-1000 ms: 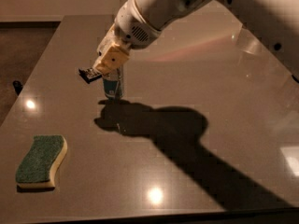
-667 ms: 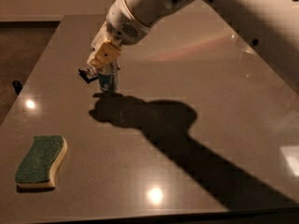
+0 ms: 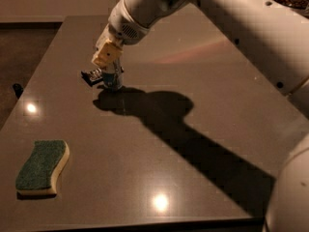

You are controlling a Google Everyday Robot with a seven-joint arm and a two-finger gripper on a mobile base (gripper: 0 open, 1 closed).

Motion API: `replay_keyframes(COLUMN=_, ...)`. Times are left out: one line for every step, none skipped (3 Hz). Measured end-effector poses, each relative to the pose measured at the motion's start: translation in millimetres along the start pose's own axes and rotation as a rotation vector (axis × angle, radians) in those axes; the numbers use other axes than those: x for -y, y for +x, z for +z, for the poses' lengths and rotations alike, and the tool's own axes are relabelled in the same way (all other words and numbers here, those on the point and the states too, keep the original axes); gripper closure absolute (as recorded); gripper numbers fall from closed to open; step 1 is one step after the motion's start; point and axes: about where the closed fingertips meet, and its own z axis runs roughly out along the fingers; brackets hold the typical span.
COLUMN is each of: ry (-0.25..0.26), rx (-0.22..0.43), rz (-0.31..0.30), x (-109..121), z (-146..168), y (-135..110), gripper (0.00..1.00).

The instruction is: Move redbull can near rxbar chocolate

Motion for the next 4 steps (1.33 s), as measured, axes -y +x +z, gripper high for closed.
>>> replay_keyframes(ry=-0.002, rx=-0.001, rz=0.006, x=9, z=11, y=2, gripper=0.61)
replay_keyframes(ry=-0.009, rx=-0.002, rz=0.007, x=14, z=21, y=1, gripper=0.36)
replay_keyframes(ry=-0.014, rx=-0.002, rz=0.005, x=13, z=24, y=0, gripper=0.07)
replay_keyframes(ry=-0.016, rx=-0.002, rz=0.005, x=13, z=25, y=0, gripper=0.00)
